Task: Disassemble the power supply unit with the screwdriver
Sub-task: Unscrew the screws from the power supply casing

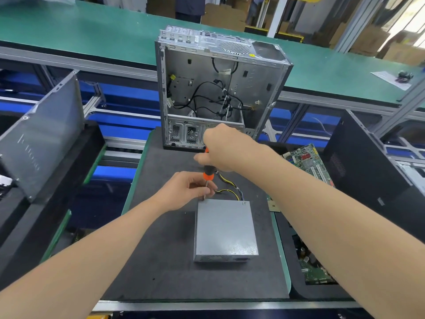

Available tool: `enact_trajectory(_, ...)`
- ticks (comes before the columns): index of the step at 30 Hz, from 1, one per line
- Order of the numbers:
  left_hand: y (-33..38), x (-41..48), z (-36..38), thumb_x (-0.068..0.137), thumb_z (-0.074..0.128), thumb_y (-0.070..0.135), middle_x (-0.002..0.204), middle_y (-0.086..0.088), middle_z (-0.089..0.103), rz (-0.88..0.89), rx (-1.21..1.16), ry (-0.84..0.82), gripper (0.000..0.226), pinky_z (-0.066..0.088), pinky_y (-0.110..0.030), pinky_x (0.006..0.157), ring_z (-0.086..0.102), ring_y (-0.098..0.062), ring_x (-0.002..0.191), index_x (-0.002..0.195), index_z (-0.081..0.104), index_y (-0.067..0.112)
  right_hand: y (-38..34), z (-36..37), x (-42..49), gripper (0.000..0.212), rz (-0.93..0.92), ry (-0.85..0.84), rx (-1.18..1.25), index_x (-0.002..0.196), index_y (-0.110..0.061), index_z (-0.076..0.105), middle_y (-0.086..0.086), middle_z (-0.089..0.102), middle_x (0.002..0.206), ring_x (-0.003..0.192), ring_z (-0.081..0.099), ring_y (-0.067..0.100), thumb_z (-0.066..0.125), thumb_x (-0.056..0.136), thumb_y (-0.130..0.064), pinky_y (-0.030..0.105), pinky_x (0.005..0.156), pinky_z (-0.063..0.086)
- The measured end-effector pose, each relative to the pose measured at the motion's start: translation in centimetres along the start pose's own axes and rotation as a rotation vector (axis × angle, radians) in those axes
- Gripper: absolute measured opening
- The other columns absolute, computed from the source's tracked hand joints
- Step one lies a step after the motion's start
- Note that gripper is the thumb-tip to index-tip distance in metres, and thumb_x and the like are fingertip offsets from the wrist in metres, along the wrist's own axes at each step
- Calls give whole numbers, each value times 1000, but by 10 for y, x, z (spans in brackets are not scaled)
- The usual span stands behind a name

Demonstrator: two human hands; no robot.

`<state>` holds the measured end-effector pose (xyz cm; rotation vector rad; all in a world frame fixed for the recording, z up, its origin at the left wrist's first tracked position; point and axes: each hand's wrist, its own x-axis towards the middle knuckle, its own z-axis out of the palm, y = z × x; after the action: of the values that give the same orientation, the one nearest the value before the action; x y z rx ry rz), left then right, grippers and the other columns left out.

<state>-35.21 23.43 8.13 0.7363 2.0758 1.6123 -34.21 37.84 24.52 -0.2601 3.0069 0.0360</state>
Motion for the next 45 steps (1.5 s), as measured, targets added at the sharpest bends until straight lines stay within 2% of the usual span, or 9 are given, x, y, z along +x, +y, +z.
enact_trajectory(4,7,1,-6,100,69,13,99,0,81,22,-47,8,20,59,-30,96,77,-15,102,106,78,29,8,-8,0,18,-196,-86,26,91,-19,60,-6,58,81,80,60,24,70,82,-30,36,63,52)
enact_trajectory(15,22,2,-17,88,78,41,108,-3,81,6,-129,-86,30,55,-25,96,75,-18,107,104,80,16,6,-18,0,27,-448,-251,-49,90,-27,69,-4,56,99,83,46,2,65,78,-3,39,74,51)
enact_trajectory(19,22,3,-14,90,78,37,99,-2,81,1,-97,-31,22,53,-38,102,76,-17,103,104,78,19,2,-15,-6,21,-314,-146,3,96,-26,60,-6,50,93,93,56,19,64,83,-42,41,78,54)
enact_trajectory(23,25,3,-10,88,78,44,98,0,81,4,-60,-2,20,53,-48,105,77,-19,100,103,77,29,-11,1,-7,64,60,207,-117,71,-14,45,-1,41,68,60,49,25,36,94,-73,30,51,32)
enact_trajectory(26,25,4,-10,87,80,44,98,0,81,7,-29,-9,20,54,-51,104,77,-19,100,104,76,32,-12,5,-2,54,132,59,3,77,-12,41,1,42,75,67,46,26,44,99,-62,30,53,31)
enact_trajectory(32,23,2,-11,90,82,31,104,1,80,5,-84,-39,24,54,-32,101,76,-17,106,114,76,31,0,-12,-5,13,-195,-146,30,88,-23,58,-5,60,83,80,62,22,69,83,-30,34,58,48)
enact_trajectory(39,24,-1,-13,90,77,39,101,-1,81,17,-88,-11,15,56,-38,100,77,-19,101,99,77,27,1,-17,-5,18,-347,-233,-17,86,-27,66,-13,55,87,98,57,19,78,75,-18,40,79,55)
enact_trajectory(42,23,1,-13,90,77,41,99,2,81,15,-43,3,16,55,-36,97,77,-15,99,99,77,27,3,-16,-9,16,-324,-187,13,93,-27,62,-13,54,89,99,56,20,71,81,-33,42,81,55)
enact_trajectory(45,22,3,-12,92,75,43,97,2,81,21,-7,13,17,54,-41,99,76,-15,100,102,78,30,0,-7,-11,53,-129,101,-63,84,-23,53,-3,52,82,78,57,25,48,84,-76,34,60,45)
